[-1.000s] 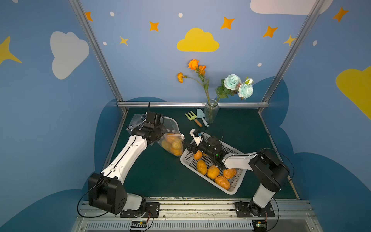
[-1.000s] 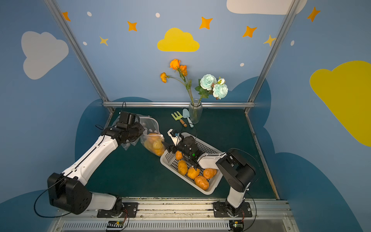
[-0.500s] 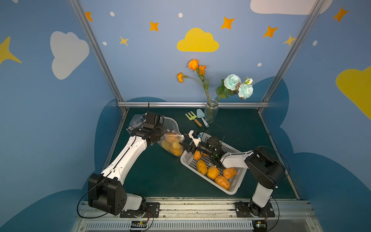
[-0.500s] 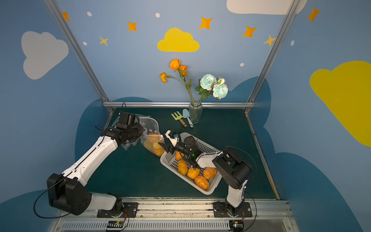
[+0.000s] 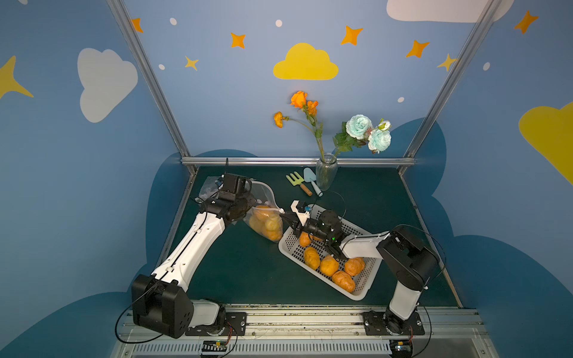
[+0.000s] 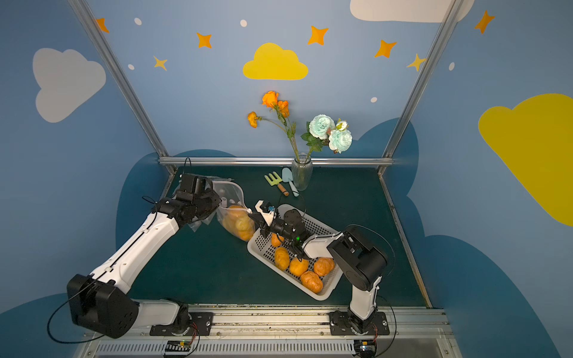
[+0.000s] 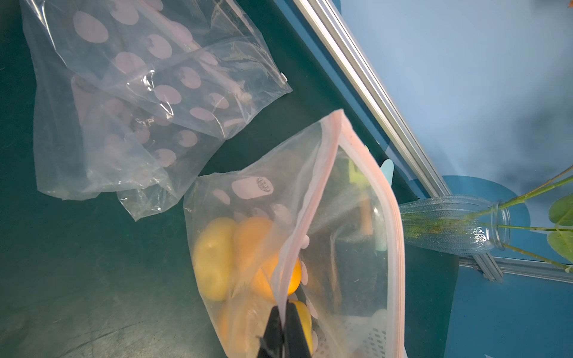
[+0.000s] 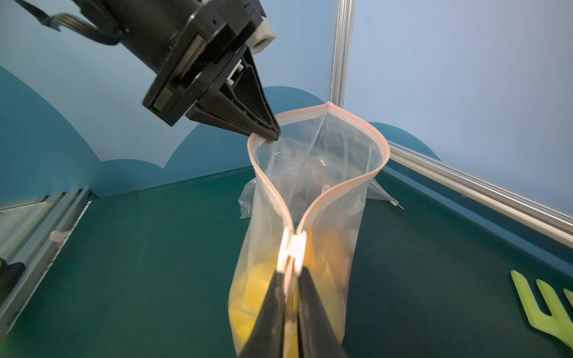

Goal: Put the potatoes into a zipper bag and zip it
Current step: Zip the zipper on the zipper food storage bag.

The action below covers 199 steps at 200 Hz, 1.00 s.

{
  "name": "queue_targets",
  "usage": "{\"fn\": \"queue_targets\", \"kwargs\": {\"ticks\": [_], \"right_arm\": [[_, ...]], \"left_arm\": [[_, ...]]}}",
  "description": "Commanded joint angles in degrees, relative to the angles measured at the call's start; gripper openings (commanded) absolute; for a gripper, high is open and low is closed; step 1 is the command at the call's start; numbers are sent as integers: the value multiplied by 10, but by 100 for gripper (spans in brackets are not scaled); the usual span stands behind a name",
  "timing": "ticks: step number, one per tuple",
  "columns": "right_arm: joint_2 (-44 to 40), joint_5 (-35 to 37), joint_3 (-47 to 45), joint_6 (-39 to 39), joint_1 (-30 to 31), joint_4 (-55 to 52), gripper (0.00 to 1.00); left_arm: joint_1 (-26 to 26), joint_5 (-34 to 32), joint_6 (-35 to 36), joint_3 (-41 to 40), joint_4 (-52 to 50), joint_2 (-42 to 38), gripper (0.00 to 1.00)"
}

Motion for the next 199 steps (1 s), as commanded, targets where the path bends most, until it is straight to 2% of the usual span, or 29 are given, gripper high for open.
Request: {"fn": "queue_targets", "kwargs": {"ticks": [1,23,29,40,58,74,96,147,173,194,199], "right_arm": [[2,-8,10,2,-2,16,4],[-1,-9,7,2,-3,23,0],[-2,-9,8,2,-2,22,0],[-2,-11,11,4,-3,21,0],[-1,-11,17,5,-3,18,0],[-2,-9,26,3,-4,7,0],[-5,-5,38,-1,-4,-11,0],[1,16,67,-55,1,-52,0],[8,13,76,-81,2,-66,0],[16,4,85,-115,4,-82,0],[19,-4,87,-124,4,-86,0]], "left_arm": [[2,-1,0,-9,3,-13,2],[2,3,0,-11,6,-18,3],[2,4,0,-10,5,-20,6],[2,3,-3,-10,-2,-22,20],[3,-1,-11,-7,-23,-30,54],[3,5,-19,-12,-34,-46,64],[2,42,-25,-30,-30,-79,69],[-10,213,-39,-41,11,-88,71],[-41,230,-47,-32,28,-64,71],[-71,223,-45,-14,28,-42,71],[-77,202,-44,-9,25,-36,71]]}}
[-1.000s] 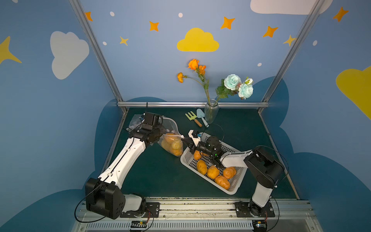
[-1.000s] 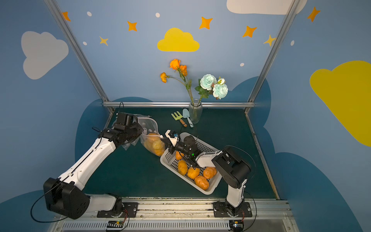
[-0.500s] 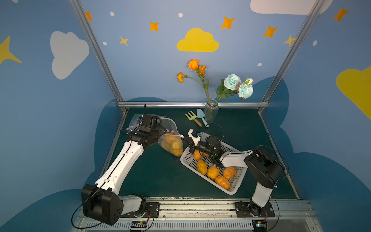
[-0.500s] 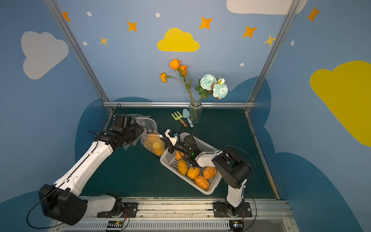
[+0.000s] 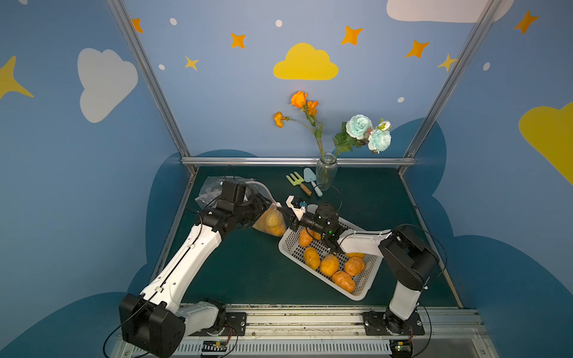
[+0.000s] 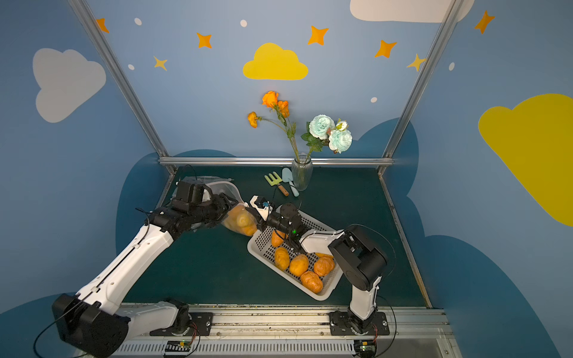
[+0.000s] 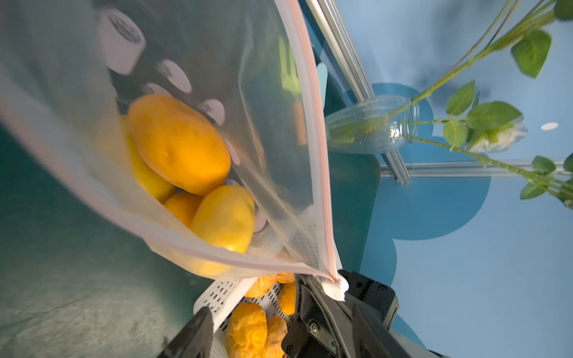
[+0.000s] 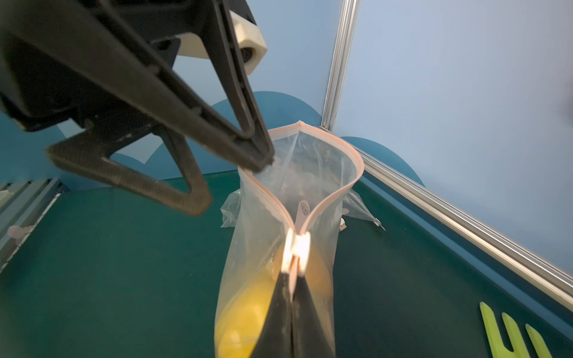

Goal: Put the potatoes into a zipper bag and zip it
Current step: Zip the zipper on the zipper food storage bag.

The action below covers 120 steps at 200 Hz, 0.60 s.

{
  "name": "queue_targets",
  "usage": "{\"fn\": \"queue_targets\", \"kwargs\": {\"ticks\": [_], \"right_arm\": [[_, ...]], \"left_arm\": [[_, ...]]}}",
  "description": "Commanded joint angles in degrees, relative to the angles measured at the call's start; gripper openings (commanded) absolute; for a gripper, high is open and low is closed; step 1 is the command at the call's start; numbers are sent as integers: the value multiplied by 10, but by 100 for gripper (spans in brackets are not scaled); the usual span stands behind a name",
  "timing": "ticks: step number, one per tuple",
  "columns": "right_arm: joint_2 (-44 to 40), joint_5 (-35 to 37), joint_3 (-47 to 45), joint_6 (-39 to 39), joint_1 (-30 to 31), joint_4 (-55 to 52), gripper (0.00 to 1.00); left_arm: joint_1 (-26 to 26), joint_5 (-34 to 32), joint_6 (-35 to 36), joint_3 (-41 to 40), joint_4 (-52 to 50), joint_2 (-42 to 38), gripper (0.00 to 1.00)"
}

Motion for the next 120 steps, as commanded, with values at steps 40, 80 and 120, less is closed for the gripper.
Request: {"fn": "queue_targets", "kwargs": {"ticks": [40,80,120], "right_arm": [[26,-16,26,-74,3,-15,0],[20,-30,17,-75,2,-2,0],[14,-41,0,-70,4,17,0]], "left_arm": [[-45,-23,0,46,-9,49,66],[-45,-51,-3,50,-20,56,60],[-30,-60,-10,50,-21,67,55]]}}
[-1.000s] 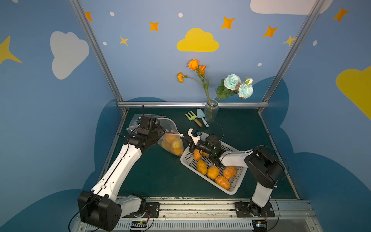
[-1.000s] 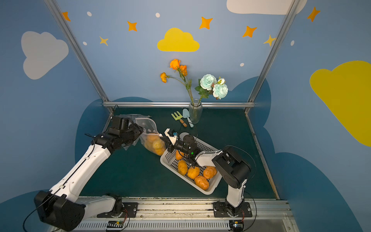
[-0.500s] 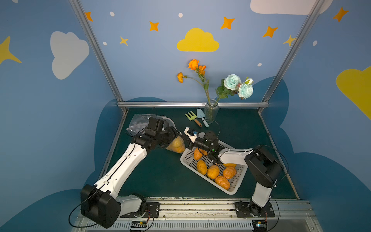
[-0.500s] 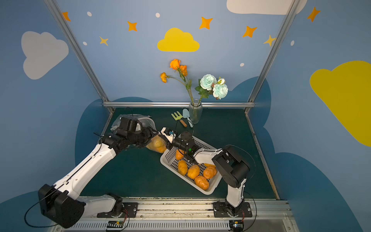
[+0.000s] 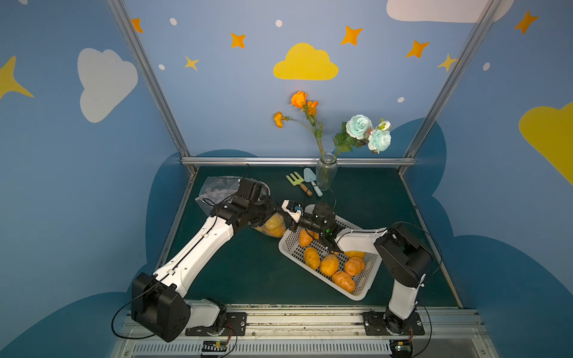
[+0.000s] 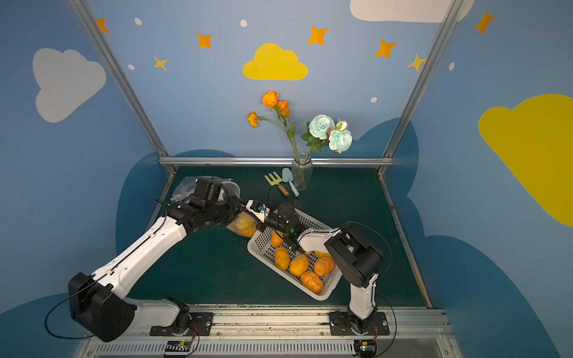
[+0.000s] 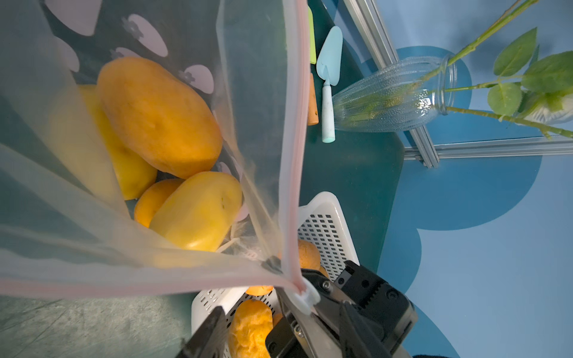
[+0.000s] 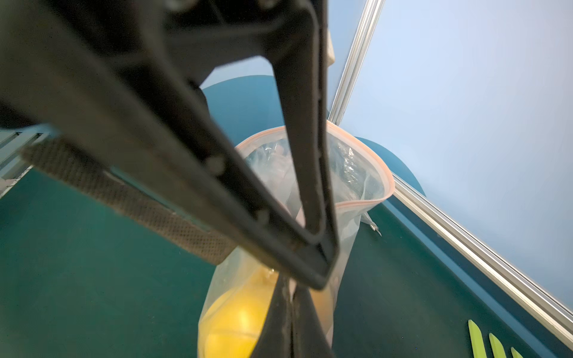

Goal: Put the potatoes into a zipper bag and zip it
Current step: Zip the zipper on the zipper food storage bag.

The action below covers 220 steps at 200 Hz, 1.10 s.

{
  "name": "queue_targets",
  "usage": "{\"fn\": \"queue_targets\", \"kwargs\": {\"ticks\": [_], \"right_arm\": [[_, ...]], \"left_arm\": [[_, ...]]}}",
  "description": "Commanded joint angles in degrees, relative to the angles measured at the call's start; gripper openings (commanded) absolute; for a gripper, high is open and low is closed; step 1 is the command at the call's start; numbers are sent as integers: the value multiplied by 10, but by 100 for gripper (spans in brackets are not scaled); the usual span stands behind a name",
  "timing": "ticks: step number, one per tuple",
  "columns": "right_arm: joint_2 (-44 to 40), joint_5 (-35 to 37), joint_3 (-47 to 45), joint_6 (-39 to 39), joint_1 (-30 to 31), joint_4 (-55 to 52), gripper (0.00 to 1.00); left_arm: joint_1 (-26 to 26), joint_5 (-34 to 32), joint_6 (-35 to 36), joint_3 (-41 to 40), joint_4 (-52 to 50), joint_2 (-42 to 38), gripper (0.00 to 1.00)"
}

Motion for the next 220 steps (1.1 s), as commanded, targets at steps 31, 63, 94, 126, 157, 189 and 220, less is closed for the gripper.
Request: {"fn": "queue_targets", "kwargs": {"ticks": [31,63,94,126,157,189,220], "right_arm": [[-13,-21,-15,-2,5,28,0],[-9,-8,-1,1,5,11,0],[-4,6,10,4,5,3,0],[-5,13,15,8,5,-3,0],[-4,27,28,10,6,-25,0],[1,34,37,11,7,-34,0],[10,42,50,11,7,-45,0]], "left_arm": [[13,13,2,32,-5,42,45],[18,23,9,42,-12,52,38],[22,29,13,39,-9,45,33],[24,31,13,38,-12,39,27],[24,45,13,37,-10,40,29],[24,38,11,37,-12,38,30],[24,26,13,38,-19,32,23]]}}
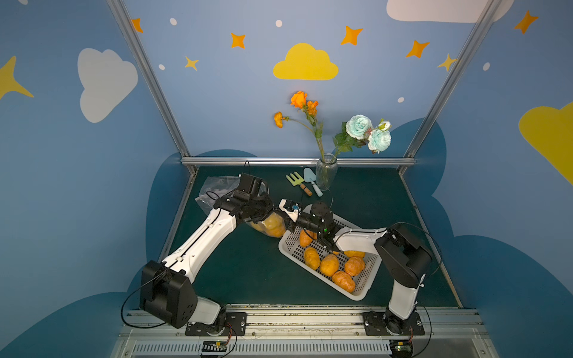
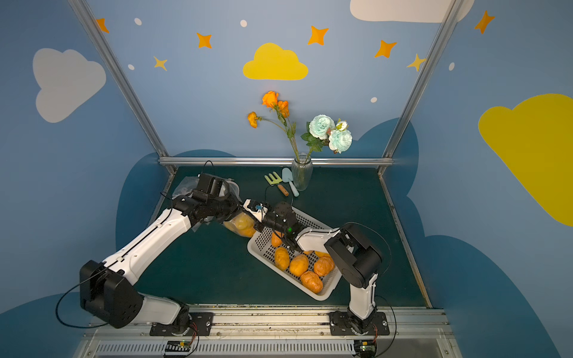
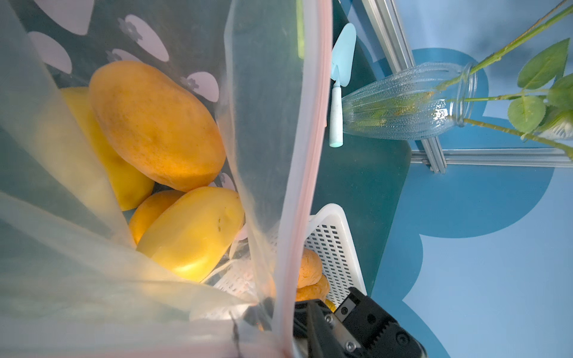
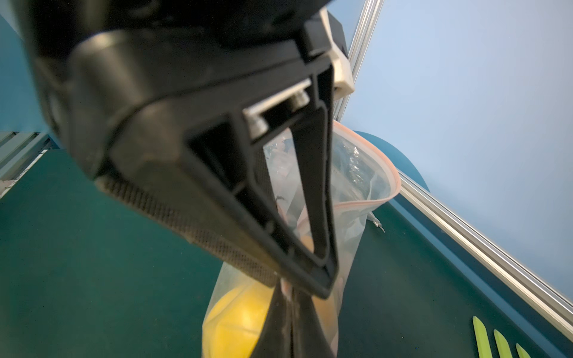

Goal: Put the potatoes into a zipper bag and zip it
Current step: Zip the zipper on the zipper food storage bag.

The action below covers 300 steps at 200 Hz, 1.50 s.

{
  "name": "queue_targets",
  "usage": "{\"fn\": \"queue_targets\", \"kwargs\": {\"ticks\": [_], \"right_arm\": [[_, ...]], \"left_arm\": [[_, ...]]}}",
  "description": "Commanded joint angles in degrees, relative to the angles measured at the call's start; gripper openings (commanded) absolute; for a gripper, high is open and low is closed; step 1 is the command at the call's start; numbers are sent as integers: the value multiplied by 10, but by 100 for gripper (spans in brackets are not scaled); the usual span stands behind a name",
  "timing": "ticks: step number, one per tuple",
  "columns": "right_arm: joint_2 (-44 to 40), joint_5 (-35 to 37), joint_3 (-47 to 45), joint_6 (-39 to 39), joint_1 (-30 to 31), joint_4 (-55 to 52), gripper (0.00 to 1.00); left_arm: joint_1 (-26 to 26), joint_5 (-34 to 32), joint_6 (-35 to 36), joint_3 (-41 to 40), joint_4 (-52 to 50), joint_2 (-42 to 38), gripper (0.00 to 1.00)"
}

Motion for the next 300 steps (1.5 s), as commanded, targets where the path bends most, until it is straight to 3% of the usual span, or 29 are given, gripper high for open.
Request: {"fn": "queue_targets", "kwargs": {"ticks": [1,43,104,238,300], "right_arm": [[9,16,25,6,1,-4,0],[6,12,21,3,2,-4,0],[-29,4,-38,-12,17,36,0],[-72,7,-111,15,16,94,0],[-96,4,-152,42,-3,137,0]], "left_arm": [[2,-6,6,11,-18,-17,22],[5,-11,7,14,-21,-20,8],[15,-41,25,52,-58,8,2],[73,-75,74,146,-124,71,2],[144,-110,74,161,-143,66,2]]}}
